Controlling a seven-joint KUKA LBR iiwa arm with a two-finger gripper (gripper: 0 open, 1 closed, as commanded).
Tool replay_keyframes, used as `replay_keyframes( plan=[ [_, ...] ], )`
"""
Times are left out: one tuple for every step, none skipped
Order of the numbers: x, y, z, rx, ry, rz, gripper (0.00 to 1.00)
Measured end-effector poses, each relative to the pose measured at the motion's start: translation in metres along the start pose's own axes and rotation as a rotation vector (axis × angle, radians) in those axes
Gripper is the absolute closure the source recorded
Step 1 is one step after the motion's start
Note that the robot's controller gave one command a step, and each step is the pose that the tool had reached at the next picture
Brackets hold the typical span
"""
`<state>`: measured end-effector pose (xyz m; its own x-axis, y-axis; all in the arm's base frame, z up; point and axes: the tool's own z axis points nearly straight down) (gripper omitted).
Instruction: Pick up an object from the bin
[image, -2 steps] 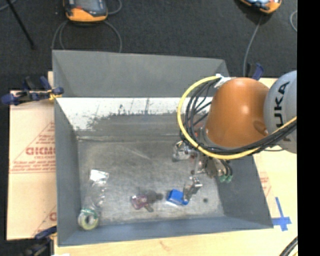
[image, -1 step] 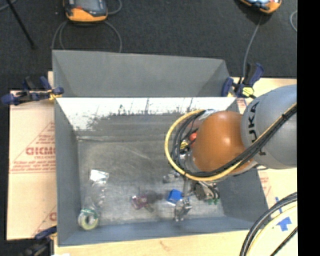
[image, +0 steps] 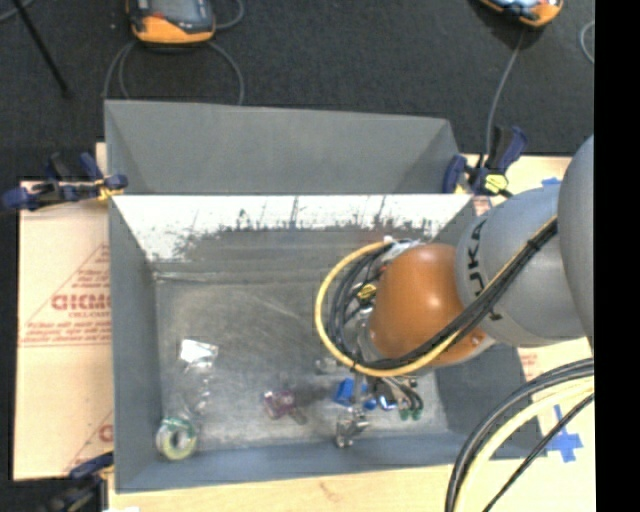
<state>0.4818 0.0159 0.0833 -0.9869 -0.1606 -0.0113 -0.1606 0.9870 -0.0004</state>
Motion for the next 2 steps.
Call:
replay_keyframes(
  plan=[
    [0.0074, -0.0376, 0.0076, -0.001, -0.017, -0.069, 0.00],
    [0.0088, -0.0379, 0.0069, 0.001, -0.011, -0.069, 1.00]
  ],
)
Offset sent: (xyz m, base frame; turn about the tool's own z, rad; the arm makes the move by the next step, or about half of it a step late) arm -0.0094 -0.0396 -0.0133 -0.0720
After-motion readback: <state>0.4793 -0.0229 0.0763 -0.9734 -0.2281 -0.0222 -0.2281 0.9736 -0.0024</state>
